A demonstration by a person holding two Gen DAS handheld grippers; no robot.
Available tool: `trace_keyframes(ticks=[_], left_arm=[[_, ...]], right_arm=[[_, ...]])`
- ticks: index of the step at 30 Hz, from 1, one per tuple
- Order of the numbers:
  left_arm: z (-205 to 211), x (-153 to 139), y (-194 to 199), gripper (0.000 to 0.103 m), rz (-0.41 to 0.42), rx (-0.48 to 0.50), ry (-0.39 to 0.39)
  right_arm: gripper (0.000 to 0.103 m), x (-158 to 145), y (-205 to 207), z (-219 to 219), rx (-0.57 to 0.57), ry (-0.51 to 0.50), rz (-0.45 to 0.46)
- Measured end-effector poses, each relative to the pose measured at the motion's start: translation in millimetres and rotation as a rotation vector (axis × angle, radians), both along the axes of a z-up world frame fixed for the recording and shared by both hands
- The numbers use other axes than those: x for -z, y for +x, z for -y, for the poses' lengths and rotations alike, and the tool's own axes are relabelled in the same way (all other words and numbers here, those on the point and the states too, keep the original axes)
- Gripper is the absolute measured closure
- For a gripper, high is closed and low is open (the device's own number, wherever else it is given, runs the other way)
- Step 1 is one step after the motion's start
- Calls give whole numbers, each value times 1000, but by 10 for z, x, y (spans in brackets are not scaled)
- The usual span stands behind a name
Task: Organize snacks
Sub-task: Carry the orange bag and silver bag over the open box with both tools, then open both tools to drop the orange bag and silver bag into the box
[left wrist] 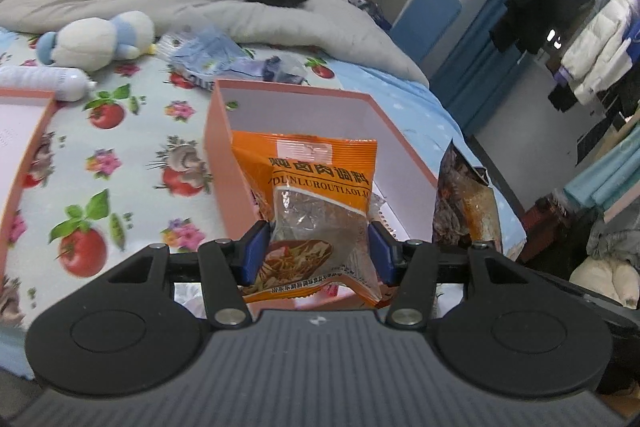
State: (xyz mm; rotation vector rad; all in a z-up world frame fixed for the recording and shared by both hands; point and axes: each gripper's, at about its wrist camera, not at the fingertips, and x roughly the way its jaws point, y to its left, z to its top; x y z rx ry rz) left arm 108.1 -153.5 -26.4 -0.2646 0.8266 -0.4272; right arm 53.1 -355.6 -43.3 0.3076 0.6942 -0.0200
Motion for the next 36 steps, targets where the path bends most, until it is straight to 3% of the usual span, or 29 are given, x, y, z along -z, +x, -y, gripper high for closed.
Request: trace_keyframes(ticks=[12, 21, 30, 36], left_arm=[[552, 287, 1195, 43, -48, 43, 49], [857, 631, 2001, 43, -76, 64, 87], [885, 796, 2329, 43, -89, 66, 105], [764, 626, 2214, 34, -58, 64, 89]], right_arm=[[61, 230, 928, 444, 12, -10, -37], [60, 596, 1599, 619, -4, 13, -87], [60, 804, 1887, 667, -17, 37, -127], [40, 704, 1798, 659, 6, 40, -120]])
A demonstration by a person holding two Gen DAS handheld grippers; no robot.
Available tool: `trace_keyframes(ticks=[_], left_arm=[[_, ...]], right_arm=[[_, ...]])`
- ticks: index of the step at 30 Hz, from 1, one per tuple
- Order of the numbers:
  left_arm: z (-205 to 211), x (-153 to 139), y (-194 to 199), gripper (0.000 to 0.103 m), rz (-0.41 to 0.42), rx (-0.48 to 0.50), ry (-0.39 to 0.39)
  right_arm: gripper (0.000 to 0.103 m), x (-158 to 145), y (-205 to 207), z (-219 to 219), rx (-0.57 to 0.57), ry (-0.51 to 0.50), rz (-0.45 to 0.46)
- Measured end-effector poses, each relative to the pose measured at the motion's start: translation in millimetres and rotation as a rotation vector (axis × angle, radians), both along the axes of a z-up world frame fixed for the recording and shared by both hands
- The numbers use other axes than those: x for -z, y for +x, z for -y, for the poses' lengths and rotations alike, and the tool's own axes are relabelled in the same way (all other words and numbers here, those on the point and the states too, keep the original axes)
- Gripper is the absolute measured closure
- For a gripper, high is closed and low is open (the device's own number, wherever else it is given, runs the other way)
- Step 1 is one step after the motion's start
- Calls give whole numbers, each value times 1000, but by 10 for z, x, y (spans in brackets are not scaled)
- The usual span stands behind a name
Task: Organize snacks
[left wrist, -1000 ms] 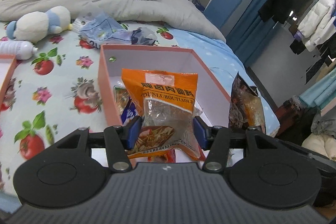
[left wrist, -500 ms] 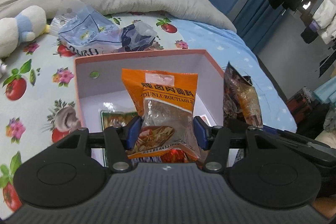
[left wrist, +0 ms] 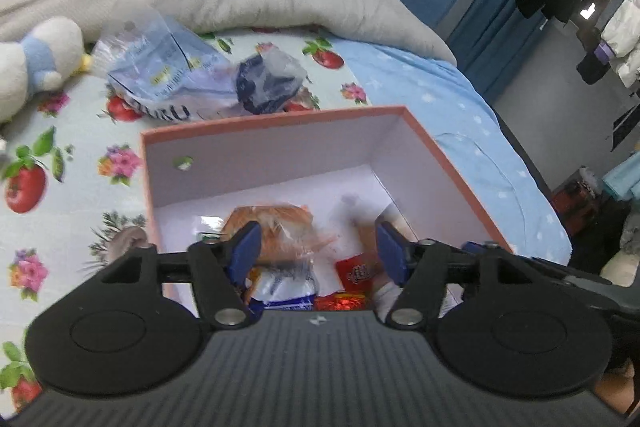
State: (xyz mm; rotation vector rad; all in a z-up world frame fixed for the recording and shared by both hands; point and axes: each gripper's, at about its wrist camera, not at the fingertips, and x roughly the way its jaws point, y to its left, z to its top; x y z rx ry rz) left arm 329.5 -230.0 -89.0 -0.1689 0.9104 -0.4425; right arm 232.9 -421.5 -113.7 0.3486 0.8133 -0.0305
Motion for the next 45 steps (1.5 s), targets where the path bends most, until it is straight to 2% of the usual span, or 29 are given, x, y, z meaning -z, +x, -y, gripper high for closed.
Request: trace_keyframes(ticks=[7, 13, 26, 35, 39, 45], left_arm=[[-166, -438, -388, 34, 84, -1, -1], [-344, -806, -889, 34, 151, 4, 3], [-743, -1258, -1717, 34, 231, -10, -14], [-839, -1352, -2140, 34, 247, 13, -32], [-881, -1310, -2324, 34, 234, 5, -59], [-909, -1261, -2544, 34, 227, 8, -47]], right_arm=[[40, -352, -370, -110, 9, 1, 71], [39, -690, -746, -216, 27, 0, 136], [39, -1040, -1365, -473, 31, -23, 225], [38, -1109, -1767, -562, 58, -59, 273], [38, -1022, -1907, -540, 89, -68, 253], [38, -938, -2150, -549, 95, -85, 243]])
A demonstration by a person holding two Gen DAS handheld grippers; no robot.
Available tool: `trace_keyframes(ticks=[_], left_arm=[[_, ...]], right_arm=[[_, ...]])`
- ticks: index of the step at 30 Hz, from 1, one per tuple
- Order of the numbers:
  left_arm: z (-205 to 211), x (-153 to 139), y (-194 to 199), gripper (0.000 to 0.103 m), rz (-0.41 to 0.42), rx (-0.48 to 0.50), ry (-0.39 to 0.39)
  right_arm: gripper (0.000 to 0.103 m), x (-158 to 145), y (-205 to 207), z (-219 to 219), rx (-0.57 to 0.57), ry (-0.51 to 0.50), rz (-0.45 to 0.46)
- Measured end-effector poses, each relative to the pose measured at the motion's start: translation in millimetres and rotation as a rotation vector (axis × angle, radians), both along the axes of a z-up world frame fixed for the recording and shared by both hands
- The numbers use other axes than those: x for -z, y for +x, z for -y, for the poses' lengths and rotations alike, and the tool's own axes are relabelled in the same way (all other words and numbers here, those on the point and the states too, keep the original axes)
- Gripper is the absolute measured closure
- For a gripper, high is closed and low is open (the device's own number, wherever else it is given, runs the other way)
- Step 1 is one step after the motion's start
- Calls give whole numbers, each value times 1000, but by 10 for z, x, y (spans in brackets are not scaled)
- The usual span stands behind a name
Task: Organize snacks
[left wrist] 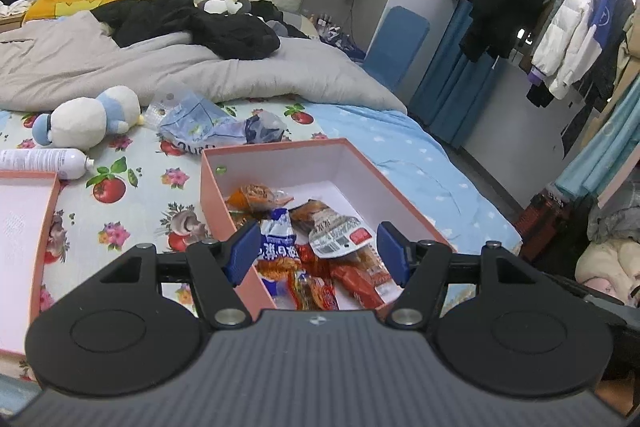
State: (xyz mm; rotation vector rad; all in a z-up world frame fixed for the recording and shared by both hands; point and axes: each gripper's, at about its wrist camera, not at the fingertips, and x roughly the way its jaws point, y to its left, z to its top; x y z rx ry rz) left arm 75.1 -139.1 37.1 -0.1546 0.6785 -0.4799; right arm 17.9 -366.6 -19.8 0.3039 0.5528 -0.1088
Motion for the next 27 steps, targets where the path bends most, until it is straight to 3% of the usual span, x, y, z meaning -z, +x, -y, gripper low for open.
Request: trace_keyframes(ticks=[14, 22, 27], left_arm=[[42, 149, -227, 34, 3, 13, 46], [33, 299, -246, 33, -37, 12, 82], [14, 349, -297, 12, -17, -9, 74]], right_arm=[[38, 54, -317, -146, -20, -6, 14], [38, 212, -349, -122, -8, -11, -9], [38, 241, -387, -72, 22, -12, -6]])
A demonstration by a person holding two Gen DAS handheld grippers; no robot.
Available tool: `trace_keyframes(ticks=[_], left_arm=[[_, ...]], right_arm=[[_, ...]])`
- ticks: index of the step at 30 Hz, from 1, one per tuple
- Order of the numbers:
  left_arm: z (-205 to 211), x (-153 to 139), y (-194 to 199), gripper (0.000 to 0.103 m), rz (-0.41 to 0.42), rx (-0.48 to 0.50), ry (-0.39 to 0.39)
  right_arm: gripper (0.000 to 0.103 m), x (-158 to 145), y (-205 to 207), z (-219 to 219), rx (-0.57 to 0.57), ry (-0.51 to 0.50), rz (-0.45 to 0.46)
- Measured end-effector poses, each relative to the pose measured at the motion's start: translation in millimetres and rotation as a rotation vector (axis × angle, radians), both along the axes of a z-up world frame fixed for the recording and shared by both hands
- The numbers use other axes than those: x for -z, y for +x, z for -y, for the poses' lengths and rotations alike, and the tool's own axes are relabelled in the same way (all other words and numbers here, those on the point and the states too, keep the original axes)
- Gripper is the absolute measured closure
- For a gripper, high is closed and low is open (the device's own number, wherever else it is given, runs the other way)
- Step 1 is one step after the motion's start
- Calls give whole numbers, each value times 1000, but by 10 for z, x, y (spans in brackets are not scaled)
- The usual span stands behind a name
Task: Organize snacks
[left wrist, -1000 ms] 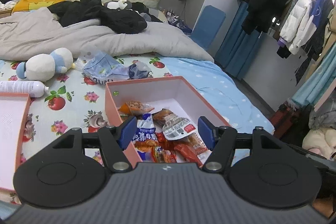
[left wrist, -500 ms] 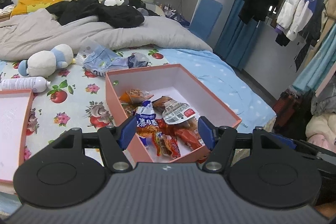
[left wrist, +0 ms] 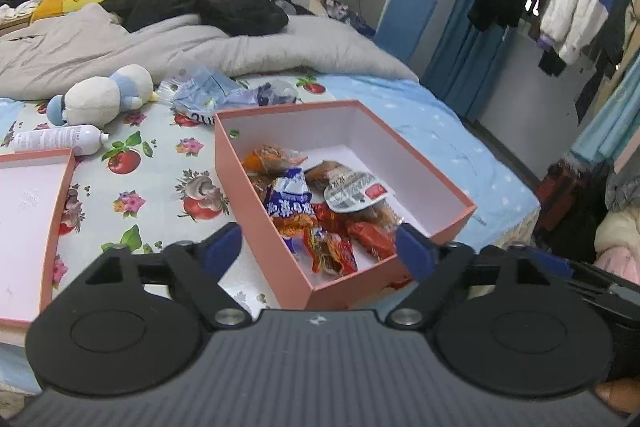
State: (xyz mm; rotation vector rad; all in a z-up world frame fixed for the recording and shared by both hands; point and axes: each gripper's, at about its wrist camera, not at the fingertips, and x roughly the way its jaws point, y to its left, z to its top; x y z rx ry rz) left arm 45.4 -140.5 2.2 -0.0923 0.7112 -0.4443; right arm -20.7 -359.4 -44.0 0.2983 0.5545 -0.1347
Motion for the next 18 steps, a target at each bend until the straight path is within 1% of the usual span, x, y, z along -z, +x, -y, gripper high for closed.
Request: trace_keyframes(ticks=[1, 2, 3, 4, 5, 10, 15, 18], left_arm=[[-9, -3, -7, 9, 5, -2, -6], [-20, -3, -8, 6, 12, -8, -11], [-30, -1, -12, 5, 17, -19, -11], [-36, -6, -14, 4, 19, -32, -8], [-50, -9, -16, 3, 22, -39, -8], [-130, -36, -24, 1, 21, -68, -24], [-142, -7, -45, 1, 2, -53, 0], [-155, 10, -71, 1, -1, -52, 3]], right_arm=[[38, -7, -6, 10, 4, 2, 3], [35, -12, -11, 26, 0, 9, 8], [29, -17, -14, 37, -7, 16, 12], [15, -21, -18, 45, -12, 20, 16], [7, -22, -20, 48, -16, 19, 22], [7, -2, 2, 10, -25, -7, 4], [7, 14, -1, -40, -48, -5, 2], [7, 22, 5, -62, -41, -12, -5]])
